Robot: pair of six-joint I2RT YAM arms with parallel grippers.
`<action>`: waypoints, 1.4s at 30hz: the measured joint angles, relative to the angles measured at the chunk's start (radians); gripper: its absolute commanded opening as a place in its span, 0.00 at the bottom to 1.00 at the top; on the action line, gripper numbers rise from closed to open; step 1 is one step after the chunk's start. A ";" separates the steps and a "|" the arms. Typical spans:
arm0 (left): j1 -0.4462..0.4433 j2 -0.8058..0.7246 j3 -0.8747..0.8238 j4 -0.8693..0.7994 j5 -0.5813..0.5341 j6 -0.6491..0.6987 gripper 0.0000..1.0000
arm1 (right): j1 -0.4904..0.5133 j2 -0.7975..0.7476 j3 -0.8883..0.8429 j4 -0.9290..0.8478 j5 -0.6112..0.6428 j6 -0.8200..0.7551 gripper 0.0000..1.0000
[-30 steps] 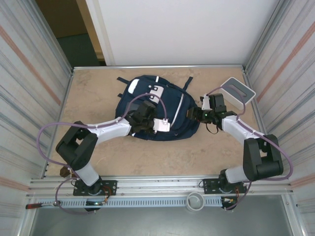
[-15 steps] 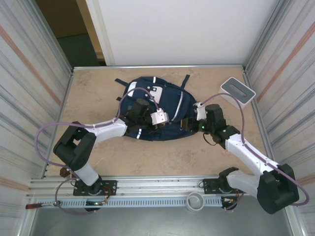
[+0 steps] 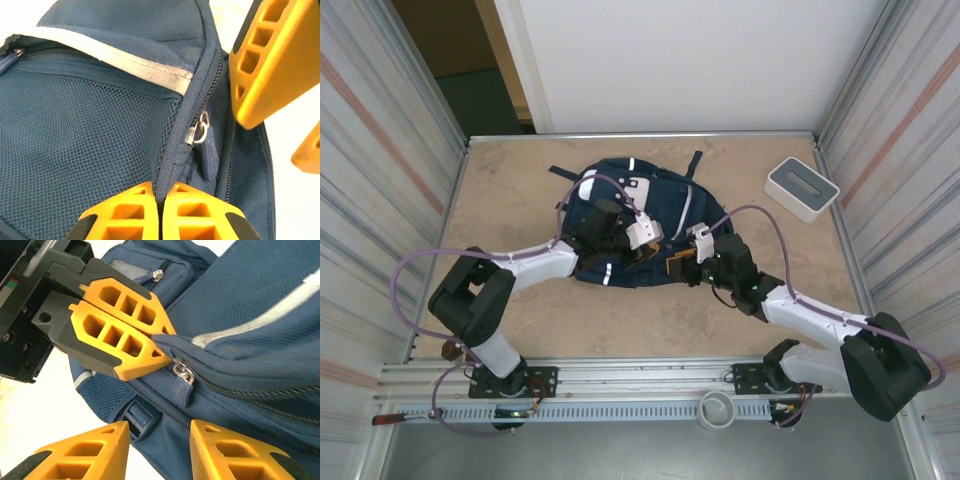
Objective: Pack books, pencil case, and school supplies into a backpack
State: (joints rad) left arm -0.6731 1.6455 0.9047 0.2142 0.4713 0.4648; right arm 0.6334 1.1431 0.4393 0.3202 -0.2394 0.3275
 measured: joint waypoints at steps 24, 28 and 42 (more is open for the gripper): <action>0.000 0.011 0.000 0.024 0.010 -0.047 0.00 | 0.060 0.217 -0.078 0.397 0.114 0.001 0.14; 0.000 0.012 0.000 0.024 0.010 -0.051 0.00 | 0.061 0.223 -0.093 0.422 0.140 0.002 0.05; 0.012 0.012 -0.018 0.056 0.013 -0.051 0.00 | 0.063 0.084 -0.140 0.320 0.237 0.000 0.00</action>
State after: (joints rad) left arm -0.6609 1.6573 0.8871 0.2707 0.4843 0.4141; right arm 0.6964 1.2274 0.2996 0.6399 -0.0029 0.3275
